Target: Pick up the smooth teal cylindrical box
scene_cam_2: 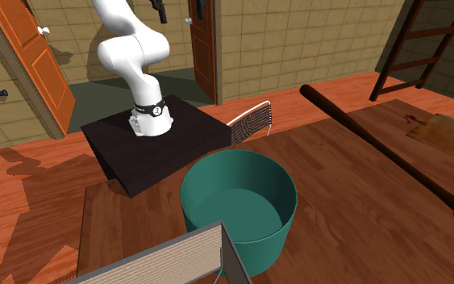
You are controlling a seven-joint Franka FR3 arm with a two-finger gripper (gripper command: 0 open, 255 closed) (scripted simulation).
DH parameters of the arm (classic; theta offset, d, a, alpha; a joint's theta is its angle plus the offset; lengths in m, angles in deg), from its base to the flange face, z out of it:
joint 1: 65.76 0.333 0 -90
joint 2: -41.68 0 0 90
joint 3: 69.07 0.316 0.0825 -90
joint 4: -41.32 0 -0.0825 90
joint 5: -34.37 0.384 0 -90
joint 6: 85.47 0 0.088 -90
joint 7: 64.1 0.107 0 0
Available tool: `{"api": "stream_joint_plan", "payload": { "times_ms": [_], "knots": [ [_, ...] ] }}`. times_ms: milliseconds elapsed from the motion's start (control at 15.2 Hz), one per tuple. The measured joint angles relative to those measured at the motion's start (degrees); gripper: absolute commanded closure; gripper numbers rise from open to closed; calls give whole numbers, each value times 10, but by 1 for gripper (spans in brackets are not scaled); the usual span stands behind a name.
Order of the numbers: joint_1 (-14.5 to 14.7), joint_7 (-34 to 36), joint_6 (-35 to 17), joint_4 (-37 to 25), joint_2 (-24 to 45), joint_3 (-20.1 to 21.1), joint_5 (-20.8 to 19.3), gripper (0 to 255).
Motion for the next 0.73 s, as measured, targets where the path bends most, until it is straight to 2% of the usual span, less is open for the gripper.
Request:
{"api": "stream_joint_plan", "payload": {
  "times_ms": [198,726],
  "knots": [
    [1,4,-21,9,12,3,1,0],
    [8,33,-167,56,113,25,10,0]
  ]
}}
